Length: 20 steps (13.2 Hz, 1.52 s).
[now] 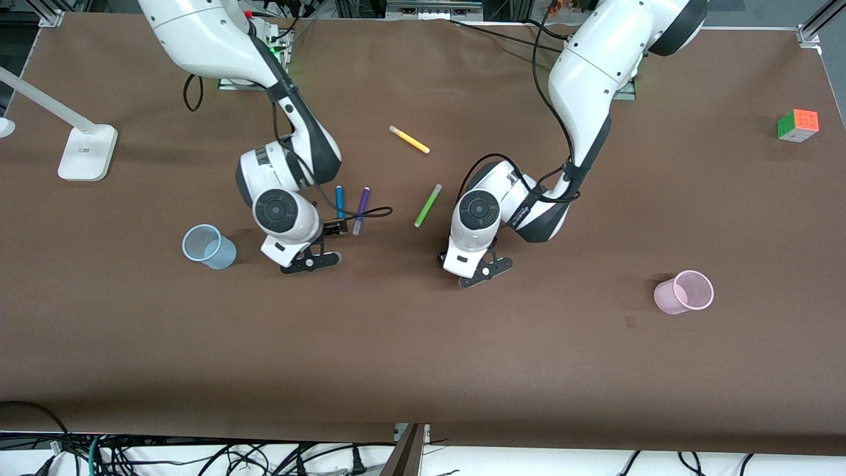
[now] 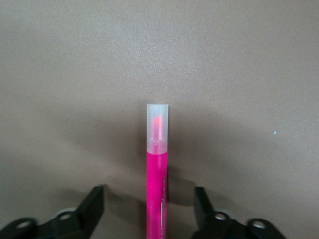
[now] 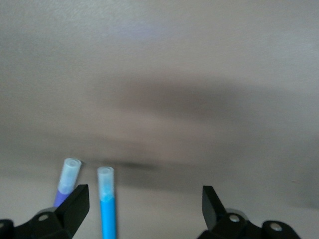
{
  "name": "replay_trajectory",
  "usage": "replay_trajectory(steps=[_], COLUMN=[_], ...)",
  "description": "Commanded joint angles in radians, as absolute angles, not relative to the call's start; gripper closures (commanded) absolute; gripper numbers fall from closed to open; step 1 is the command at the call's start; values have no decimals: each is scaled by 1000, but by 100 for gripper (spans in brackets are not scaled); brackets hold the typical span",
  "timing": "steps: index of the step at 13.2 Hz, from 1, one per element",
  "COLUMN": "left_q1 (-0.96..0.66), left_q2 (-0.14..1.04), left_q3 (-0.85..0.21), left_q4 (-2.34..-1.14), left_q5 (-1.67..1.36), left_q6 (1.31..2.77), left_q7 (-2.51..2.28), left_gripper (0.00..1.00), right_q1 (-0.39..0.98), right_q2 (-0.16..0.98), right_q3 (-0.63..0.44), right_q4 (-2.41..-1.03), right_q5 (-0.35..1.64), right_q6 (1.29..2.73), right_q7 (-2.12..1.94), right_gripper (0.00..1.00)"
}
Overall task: Place pink and blue markers in matching cups
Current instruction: 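Grasp the pink marker with the left gripper while the right gripper grasps the blue marker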
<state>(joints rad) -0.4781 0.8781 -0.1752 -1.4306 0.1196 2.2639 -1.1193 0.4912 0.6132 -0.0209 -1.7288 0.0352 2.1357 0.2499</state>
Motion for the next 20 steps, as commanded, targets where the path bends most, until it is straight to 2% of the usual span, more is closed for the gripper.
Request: replay_trajectory(steps=[1,3,4,5,7,9,11,12,15,19,20], left_q1=[-483,-465,-462,-448,-436,-411,-356,-339,-257,-94,-48], left_q2=[890,888,887,879,864,841,801,775,695,686,686], left_q3=[-167,-169,-169,-170,-172,-172,-176,-179,-184,-184,-184], left_q4=[-1413,-1413,-1411,-1411,-1410,-1404,-1378,-1358,-1289,-1099,-1077], left_q5=[149,149,135,133,65,12,-53,-87,-196,-377,-411], left_q6=[2273,2272,2270,2264,2258,2241,2121,2065,1869,1553,1519], left_q7=[-1135,-1123,-1124,-1127,-1131,-1129,-1124,-1124,-1123,-1101,-1100], left_gripper=[73,82,97,100,100,100,100,100,100,100,100], right_q1=[515,520,520,522,525,525,525,525,526,532,532], right_q2=[618,618,618,617,618,617,618,618,620,629,630], right_q3=[-26,-26,-26,-25,-25,-25,-25,-17,-12,-12,-12], right_q4=[-1762,-1778,-1782,-1787,-1805,-1818,-1818,-1818,-1818,-1818,-1818], right_q5=[51,51,51,51,51,51,51,51,51,51,51], right_q6=[2186,2198,2198,2198,2210,2227,2227,2229,2241,2260,2260], right_q7=[297,305,305,305,305,305,304,304,304,304,305], right_gripper=[1,1,1,1,1,13,32,36,36,52,61])
